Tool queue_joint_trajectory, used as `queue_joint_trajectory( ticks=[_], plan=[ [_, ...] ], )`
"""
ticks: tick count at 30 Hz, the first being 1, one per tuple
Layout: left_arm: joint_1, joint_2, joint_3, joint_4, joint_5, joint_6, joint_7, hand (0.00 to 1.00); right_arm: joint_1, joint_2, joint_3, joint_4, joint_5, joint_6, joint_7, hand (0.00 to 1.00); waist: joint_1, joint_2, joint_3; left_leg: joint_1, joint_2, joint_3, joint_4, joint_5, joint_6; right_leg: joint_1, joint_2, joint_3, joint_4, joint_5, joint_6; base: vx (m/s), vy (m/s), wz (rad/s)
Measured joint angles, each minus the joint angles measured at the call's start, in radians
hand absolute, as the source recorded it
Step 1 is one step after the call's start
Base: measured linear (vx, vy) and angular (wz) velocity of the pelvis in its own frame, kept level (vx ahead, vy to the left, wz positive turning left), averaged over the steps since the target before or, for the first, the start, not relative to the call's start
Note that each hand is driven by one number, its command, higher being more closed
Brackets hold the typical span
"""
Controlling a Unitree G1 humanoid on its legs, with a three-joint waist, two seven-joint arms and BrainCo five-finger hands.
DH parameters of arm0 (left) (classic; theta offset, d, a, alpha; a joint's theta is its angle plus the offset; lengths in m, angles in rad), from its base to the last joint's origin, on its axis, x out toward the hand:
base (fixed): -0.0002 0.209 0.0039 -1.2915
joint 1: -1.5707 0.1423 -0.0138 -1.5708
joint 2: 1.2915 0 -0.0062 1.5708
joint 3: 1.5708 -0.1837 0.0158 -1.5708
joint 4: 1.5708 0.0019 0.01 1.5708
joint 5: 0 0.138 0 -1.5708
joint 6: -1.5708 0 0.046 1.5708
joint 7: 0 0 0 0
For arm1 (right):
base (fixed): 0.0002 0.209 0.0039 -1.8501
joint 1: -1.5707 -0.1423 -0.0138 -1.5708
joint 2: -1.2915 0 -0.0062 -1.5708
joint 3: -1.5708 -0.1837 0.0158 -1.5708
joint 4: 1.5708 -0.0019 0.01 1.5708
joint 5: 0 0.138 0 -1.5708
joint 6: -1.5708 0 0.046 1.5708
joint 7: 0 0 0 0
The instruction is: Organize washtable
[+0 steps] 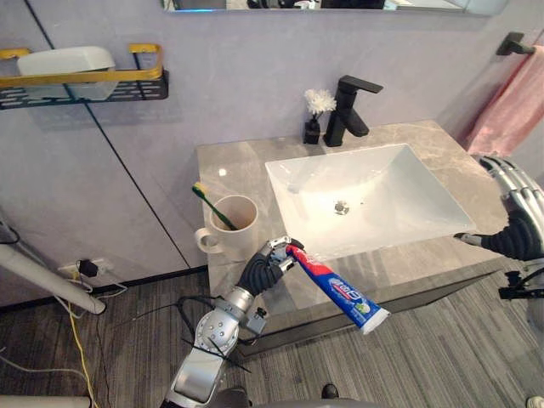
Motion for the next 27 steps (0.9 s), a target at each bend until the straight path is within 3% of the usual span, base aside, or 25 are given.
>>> queue_joint_trajectory(
  ticks=[12, 17, 21, 27],
  plan=[
    [0.072, 0.055, 0.004, -0.001, -0.307, 0.039, -0.002, 1.00, -0.013, 0.073, 0.086, 0.046, -0.001, 0.011, 0.000, 0.00, -0.005, 0.016, -0.034, 0.004, -0.021, -0.067, -0.065, 0.055, -0.003, 0.016, -0.008, -0.077, -0.003, 0.011, -0.016, 0.00, -0.017, 0.19],
    [0.107, 0.082, 0.010, -0.001, -0.419, 0.041, -0.041, 1.00, -0.056, 0.081, 0.160, 0.042, 0.019, 0.016, 0.001, 0.00, -0.004, 0.017, -0.039, 0.026, -0.023, -0.070, -0.129, 0.088, -0.013, 0.017, -0.008, -0.081, -0.011, 0.011, -0.021, -0.05, -0.043, 0.02],
    [0.128, 0.112, 0.025, -0.005, -0.482, 0.046, -0.063, 1.00, -0.111, 0.093, 0.281, 0.022, 0.127, -0.009, 0.015, 0.00, -0.004, 0.022, -0.043, 0.039, -0.023, -0.070, -0.171, 0.121, -0.023, 0.016, -0.007, -0.093, -0.018, -0.010, -0.044, -0.06, -0.057, 0.02],
    [0.178, 0.132, 0.044, -0.039, -0.504, 0.060, -0.066, 1.00, -0.136, 0.164, 0.417, -0.062, 0.335, -0.045, 0.085, 0.00, 0.003, 0.032, -0.049, 0.051, -0.009, -0.086, -0.206, 0.152, -0.035, 0.015, 0.008, -0.108, -0.020, -0.012, -0.041, -0.03, -0.055, 0.06]
  ],
)
